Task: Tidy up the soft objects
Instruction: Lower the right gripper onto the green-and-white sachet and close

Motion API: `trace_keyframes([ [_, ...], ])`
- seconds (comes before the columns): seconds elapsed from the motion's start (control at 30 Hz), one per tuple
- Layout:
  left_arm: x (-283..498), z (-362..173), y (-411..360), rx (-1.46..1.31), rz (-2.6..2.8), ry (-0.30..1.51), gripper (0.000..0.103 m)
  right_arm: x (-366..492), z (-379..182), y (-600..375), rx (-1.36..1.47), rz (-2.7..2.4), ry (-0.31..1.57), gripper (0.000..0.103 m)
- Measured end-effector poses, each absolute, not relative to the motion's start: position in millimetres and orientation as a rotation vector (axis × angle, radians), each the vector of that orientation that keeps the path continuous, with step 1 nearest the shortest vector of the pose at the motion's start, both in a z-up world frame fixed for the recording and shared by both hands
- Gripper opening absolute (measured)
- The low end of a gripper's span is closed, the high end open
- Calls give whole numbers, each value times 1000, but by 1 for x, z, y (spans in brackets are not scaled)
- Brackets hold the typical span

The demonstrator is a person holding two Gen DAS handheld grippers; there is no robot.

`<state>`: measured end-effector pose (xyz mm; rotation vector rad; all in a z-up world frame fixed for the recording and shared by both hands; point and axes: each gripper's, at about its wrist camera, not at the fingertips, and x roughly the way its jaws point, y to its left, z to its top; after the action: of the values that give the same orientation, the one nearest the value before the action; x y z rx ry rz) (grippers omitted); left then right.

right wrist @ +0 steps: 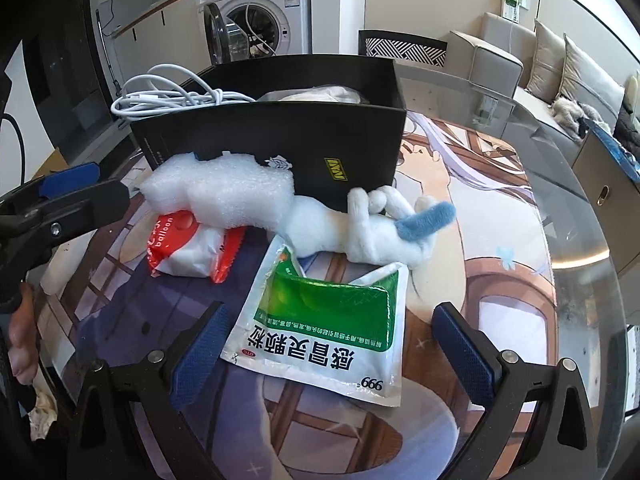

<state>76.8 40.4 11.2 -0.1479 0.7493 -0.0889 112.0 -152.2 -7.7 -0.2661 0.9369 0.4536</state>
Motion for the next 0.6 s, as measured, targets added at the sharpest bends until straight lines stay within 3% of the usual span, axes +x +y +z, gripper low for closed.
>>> trace_keyframes([
  [0.07, 77, 11, 40, -148, -88, 751, 103, 111, -6, -153, -269, 458, 929, 95],
  [0.13, 77, 10, 41, -149, -88, 754, 103, 110, -3, -154, -270, 468, 922, 82],
  [0.3, 78, 9, 40, -149, -89, 755, 103, 107, -1, -153, -292, 502, 912, 74],
  [0.4, 78, 8, 40, -149, -88, 757, 103, 104, 2, -155, -290, 514, 904, 62],
  [0.6, 78, 8, 39, -149, -88, 756, 103, 101, 4, -154, -312, 534, 894, 56],
])
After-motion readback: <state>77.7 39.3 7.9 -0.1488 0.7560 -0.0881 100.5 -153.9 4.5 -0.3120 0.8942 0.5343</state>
